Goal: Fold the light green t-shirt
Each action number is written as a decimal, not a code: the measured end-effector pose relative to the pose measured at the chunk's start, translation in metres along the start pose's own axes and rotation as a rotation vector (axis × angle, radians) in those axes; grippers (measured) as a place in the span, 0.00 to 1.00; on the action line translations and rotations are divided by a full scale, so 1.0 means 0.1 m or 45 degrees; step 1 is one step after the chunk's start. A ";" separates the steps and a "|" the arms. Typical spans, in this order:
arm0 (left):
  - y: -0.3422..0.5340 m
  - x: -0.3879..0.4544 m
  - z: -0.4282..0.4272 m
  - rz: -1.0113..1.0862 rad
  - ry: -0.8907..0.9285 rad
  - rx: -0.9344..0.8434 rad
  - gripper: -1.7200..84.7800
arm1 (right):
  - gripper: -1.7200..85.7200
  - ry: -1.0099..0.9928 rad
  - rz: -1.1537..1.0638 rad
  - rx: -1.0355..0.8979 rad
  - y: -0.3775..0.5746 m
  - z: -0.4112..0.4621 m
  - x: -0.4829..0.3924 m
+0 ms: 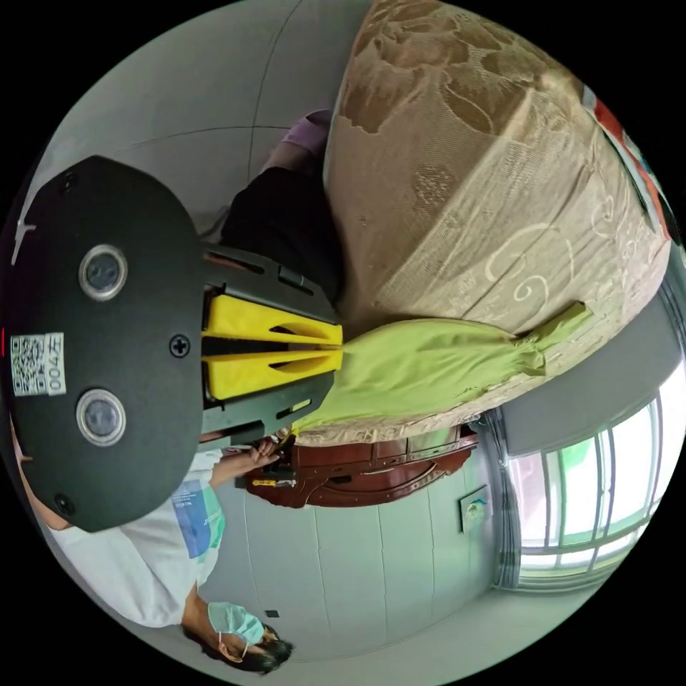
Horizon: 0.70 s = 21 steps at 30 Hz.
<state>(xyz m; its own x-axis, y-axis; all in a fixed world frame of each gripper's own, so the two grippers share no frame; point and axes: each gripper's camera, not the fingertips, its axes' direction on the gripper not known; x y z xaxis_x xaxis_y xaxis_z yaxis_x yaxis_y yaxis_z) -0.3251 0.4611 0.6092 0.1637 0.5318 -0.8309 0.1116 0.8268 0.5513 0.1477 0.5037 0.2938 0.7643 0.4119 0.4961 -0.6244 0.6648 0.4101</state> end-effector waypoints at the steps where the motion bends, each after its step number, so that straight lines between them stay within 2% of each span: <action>1: 0.05 -0.03 0.07 0.001 -0.055 -0.045 0.03 | 0.02 0.007 0.011 -0.010 0.04 0.03 0.02; 3: 0.11 -0.07 0.17 0.009 -0.124 -0.098 0.03 | 0.02 0.020 0.019 -0.033 0.11 0.07 0.04; 14: 0.52 -0.27 0.43 0.097 -0.158 -0.182 0.04 | 0.06 0.071 0.055 -0.164 0.21 0.15 0.00; 17: 0.61 -0.20 0.36 0.155 -0.314 -0.204 0.04 | 0.08 0.223 -0.015 -0.085 0.16 -0.06 -0.18; 21: 0.62 0.06 0.22 0.266 -0.453 -0.035 0.03 | 0.07 0.165 -0.118 0.128 -0.01 -0.25 -0.45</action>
<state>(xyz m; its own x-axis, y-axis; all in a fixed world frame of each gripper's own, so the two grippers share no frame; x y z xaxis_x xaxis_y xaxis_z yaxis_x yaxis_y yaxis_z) -0.2956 0.5118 0.6397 0.5090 0.5963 -0.6207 0.0145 0.7151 0.6989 0.1174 0.4998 0.2522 0.8295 0.4333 0.3525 -0.5586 0.6407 0.5268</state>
